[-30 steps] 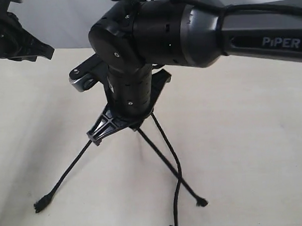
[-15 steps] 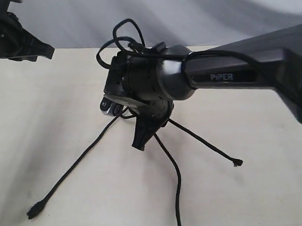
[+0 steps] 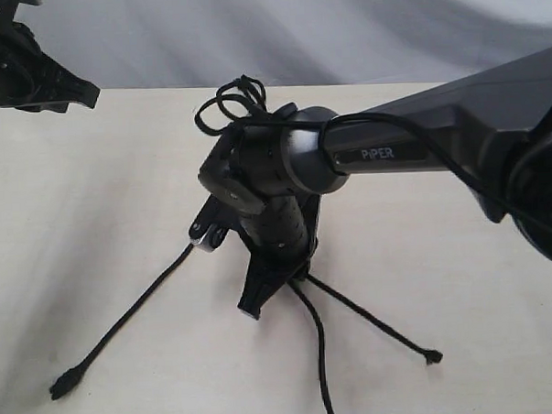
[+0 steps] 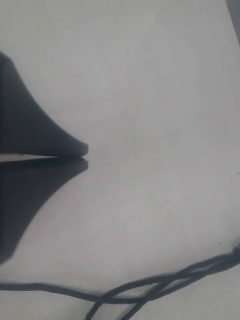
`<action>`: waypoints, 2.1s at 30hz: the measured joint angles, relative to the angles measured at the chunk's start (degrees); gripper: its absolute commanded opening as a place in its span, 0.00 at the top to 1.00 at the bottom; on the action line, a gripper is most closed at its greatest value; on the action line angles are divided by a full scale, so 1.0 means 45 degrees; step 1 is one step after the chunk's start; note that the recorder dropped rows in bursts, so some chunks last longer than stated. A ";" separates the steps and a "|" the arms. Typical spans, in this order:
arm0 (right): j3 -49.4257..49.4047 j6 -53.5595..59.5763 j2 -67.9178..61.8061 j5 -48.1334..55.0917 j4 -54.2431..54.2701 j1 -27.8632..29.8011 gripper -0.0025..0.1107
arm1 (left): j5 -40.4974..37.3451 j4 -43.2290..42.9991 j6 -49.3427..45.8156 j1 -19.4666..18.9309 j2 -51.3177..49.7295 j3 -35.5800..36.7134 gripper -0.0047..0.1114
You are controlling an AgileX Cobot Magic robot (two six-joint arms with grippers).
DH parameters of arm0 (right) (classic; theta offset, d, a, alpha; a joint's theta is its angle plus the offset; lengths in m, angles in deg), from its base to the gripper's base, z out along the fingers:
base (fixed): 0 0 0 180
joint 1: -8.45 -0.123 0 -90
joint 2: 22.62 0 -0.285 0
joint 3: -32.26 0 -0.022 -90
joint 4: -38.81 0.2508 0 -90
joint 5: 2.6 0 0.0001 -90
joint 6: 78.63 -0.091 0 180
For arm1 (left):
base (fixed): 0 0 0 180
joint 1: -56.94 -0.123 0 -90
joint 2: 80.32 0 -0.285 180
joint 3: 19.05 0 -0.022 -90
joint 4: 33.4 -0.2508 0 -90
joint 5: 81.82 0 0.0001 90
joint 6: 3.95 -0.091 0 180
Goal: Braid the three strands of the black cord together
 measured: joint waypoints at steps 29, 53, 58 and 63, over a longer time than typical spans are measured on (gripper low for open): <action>0.0060 0.6614 0.1355 0.0556 0.6330 0.2818 0.98 | 0.0000 0.0022 0.0000 0.0000 0.0000 0.0000 0.96; 0.0060 0.5854 0.0928 -0.1180 0.5158 0.3791 0.98 | 0.0000 0.0022 0.0000 0.0000 0.0000 0.0000 0.96; 0.0038 0.5383 0.0928 -0.1260 0.4629 0.3791 0.77 | 0.0000 0.0022 0.0000 0.0000 0.0000 0.0000 0.96; 0.0038 0.4877 0.0928 -0.1286 0.4015 0.3791 0.41 | 0.0000 0.0153 0.0000 0.0000 0.0000 0.0000 0.96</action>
